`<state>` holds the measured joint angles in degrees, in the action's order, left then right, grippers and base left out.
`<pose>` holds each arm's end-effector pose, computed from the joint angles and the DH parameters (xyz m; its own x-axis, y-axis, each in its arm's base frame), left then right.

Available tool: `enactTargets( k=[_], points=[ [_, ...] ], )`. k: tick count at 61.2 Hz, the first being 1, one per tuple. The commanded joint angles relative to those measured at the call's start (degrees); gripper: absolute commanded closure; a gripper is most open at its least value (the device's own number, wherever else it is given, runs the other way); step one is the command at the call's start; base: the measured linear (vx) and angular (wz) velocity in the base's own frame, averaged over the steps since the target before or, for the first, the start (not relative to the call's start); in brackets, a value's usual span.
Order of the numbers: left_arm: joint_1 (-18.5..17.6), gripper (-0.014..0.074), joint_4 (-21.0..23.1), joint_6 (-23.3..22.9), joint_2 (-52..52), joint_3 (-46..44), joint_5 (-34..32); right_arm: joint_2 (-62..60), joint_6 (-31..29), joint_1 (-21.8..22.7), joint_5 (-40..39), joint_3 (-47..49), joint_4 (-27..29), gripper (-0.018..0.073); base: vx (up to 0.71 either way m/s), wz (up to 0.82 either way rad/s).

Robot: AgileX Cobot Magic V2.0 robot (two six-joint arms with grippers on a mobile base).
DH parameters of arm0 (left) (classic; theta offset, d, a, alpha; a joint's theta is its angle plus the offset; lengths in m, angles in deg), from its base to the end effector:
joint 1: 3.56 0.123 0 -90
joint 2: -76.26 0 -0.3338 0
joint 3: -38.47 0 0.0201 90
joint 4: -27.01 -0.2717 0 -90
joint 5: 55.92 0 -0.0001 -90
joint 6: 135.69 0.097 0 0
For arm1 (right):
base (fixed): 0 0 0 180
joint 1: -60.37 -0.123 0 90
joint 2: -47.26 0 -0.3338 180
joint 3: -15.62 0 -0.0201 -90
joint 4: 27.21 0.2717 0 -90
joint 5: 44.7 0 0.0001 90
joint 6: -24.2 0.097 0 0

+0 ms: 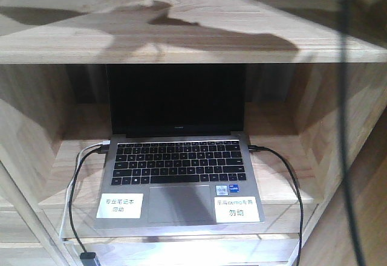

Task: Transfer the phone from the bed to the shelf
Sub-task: 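Raise the right gripper with the phone up onto the upper shelf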

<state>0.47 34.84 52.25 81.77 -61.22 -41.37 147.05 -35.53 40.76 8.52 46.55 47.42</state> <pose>0.0328 -0.0010 0.1776 -0.1776 -0.0062 -0.9841 -0.0355 0.9994 0.0001 0.3182 0.1929 0.5704 -0.0655 0.0426 -0.9969 -0.9385 0.3368 0.0760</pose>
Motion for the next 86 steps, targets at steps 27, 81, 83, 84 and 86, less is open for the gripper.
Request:
enactTargets(
  k=[27,81,83,84,86],
  points=[
    [-0.28,0.0596,0.53,-0.22,-0.27,0.15,-3.72,11.80,-2.19,-5.33,-11.41,6.25,2.35,0.0564,0.00,0.00],
    [-0.28,0.0596,0.53,-0.22,-0.27,0.15,-3.72,17.32,-7.22,-5.21,-14.39,6.25,2.17,0.0502,0.00,0.00],
    [-0.28,0.0596,0.53,-0.22,-0.27,0.15,-3.72,17.32,-7.14,-5.21,-14.39,6.25,2.17,0.0481,0.00,0.00],
    [-0.28,0.0596,0.53,-0.22,-0.27,0.15,-3.72,17.32,-7.14,-5.21,-14.39,6.25,2.17,0.0471,0.00,0.00],
    [-0.28,0.0596,0.53,-0.22,-0.27,0.15,-3.72,17.32,-7.14,-5.21,-14.39,6.25,2.17,0.0449,0.00,0.00]
  ],
)
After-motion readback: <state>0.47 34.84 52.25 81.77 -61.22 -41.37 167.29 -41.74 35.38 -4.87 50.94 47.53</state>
